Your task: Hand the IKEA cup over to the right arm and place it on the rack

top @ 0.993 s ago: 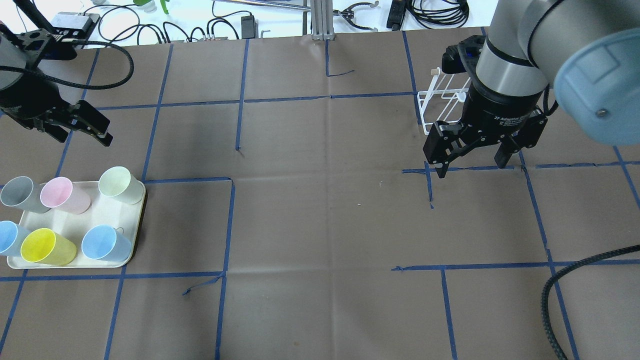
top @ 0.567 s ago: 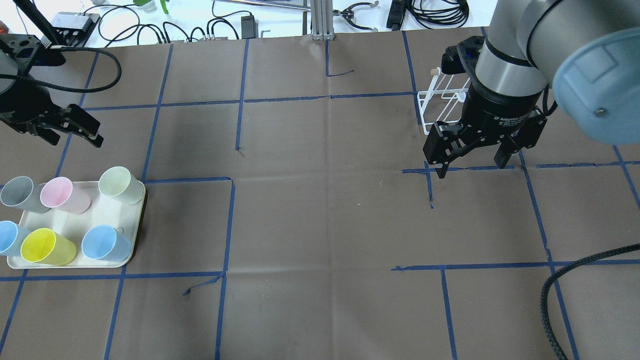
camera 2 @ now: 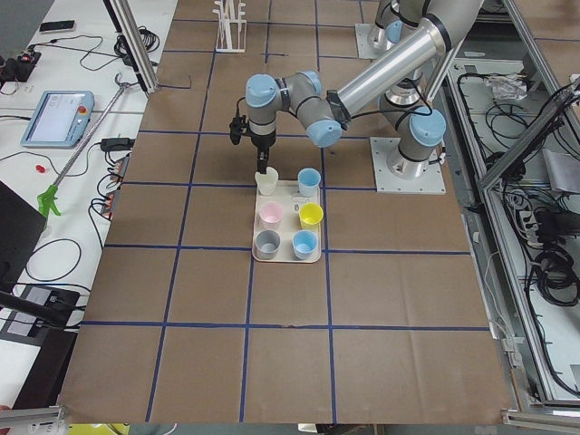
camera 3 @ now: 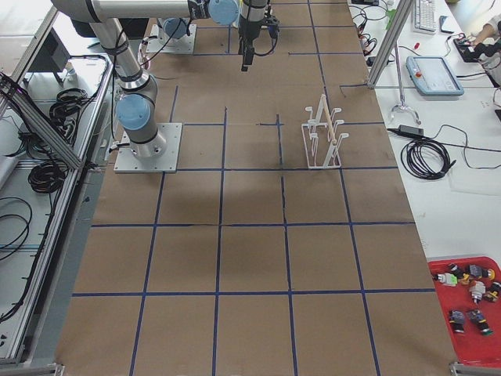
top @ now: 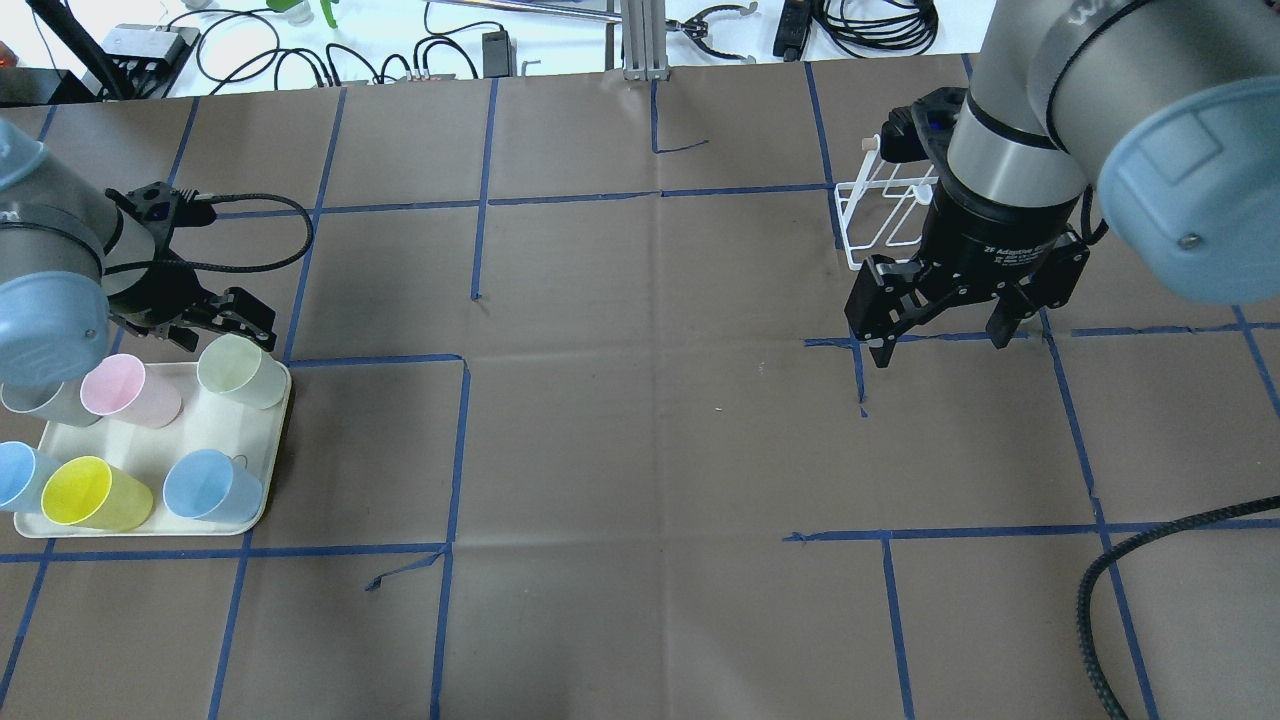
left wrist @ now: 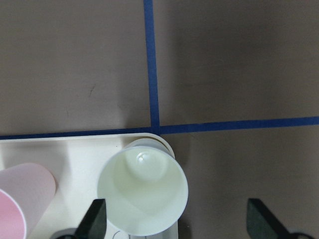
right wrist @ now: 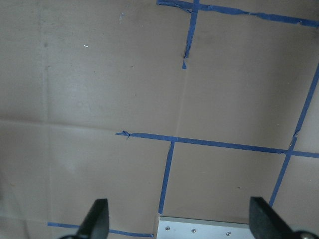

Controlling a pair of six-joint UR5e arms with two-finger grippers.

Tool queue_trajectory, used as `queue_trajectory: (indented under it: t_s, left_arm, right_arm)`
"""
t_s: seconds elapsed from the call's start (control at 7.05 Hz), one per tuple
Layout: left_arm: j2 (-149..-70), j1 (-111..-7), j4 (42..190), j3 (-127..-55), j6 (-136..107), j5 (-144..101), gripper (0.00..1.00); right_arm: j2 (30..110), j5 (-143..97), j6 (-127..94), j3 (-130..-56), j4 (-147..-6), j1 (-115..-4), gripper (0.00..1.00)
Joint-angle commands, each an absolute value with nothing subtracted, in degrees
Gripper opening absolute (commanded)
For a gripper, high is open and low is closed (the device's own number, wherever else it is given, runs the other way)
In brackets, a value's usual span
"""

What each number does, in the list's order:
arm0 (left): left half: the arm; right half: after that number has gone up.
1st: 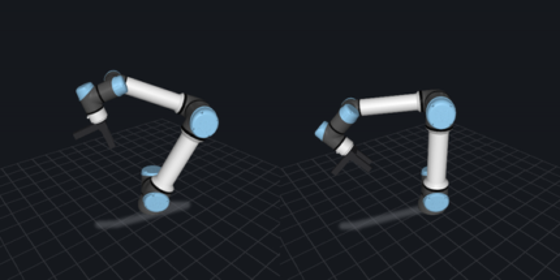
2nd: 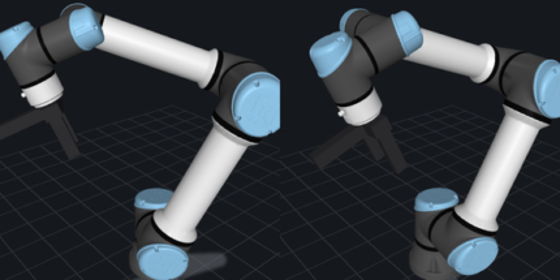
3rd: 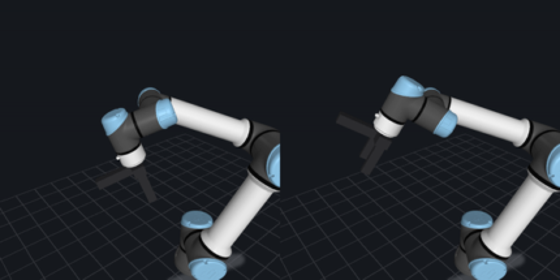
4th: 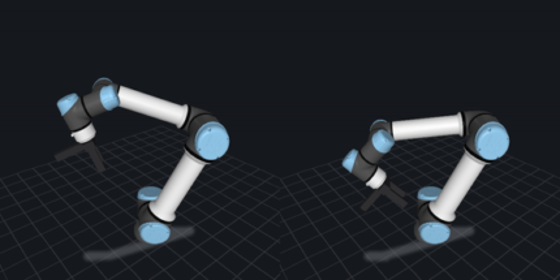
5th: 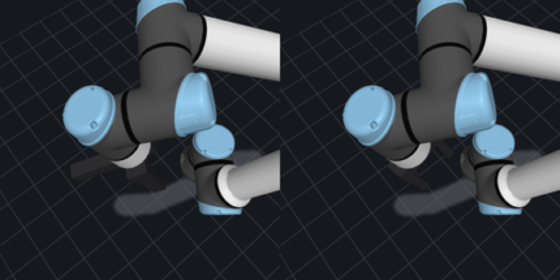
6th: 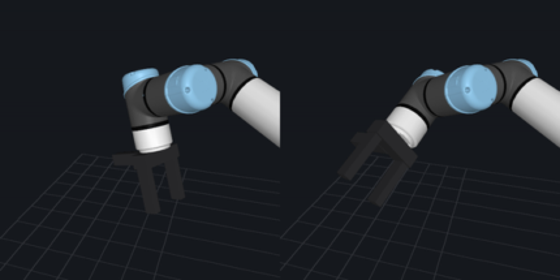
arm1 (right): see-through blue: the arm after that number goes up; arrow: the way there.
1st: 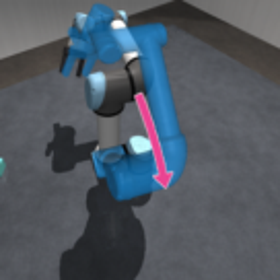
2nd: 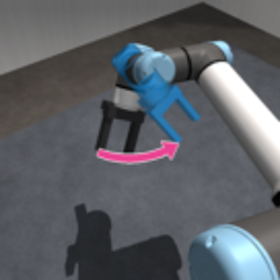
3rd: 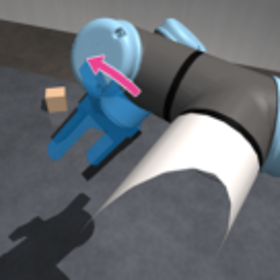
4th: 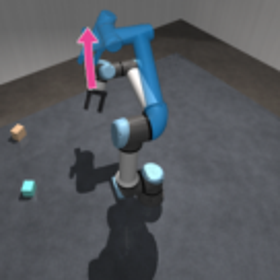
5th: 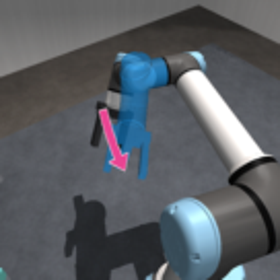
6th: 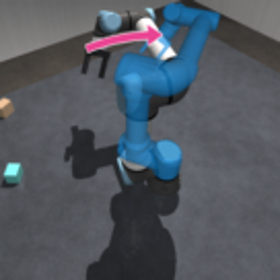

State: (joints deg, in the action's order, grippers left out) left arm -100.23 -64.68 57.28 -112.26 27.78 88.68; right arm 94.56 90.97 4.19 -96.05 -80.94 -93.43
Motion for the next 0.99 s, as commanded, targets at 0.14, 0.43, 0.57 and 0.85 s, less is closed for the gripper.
queue_trajectory:
  t_s: [0.14, 0.43, 0.57, 0.85]
  left_arm:
    - [-102.12, -64.6, 53.18, -116.1, 25.75, 88.68, 1.0]
    - [-103.79, -64.6, 52.56, -115.76, 26.19, 88.86, 1.0]
    - [-103.89, -64.6, 52.56, -115.32, 26.1, 88.94, 1.0]
    - [-103.97, -64.6, 52.38, -115.05, 26.45, 88.94, 0.6]
  right_arm:
    - [94.57, 90.97, 4.22, -96.06, -81.04, -93.43, 1.0]
    - [94.48, 90.97, 4.22, -96.06, -81.04, -93.43, 1.0]
    - [94.48, 91.05, 4.22, -96.06, -81.04, -93.43, 1.0]
    - [94.48, 91.05, 4.22, -96.06, -81.12, -93.43, 1.0]
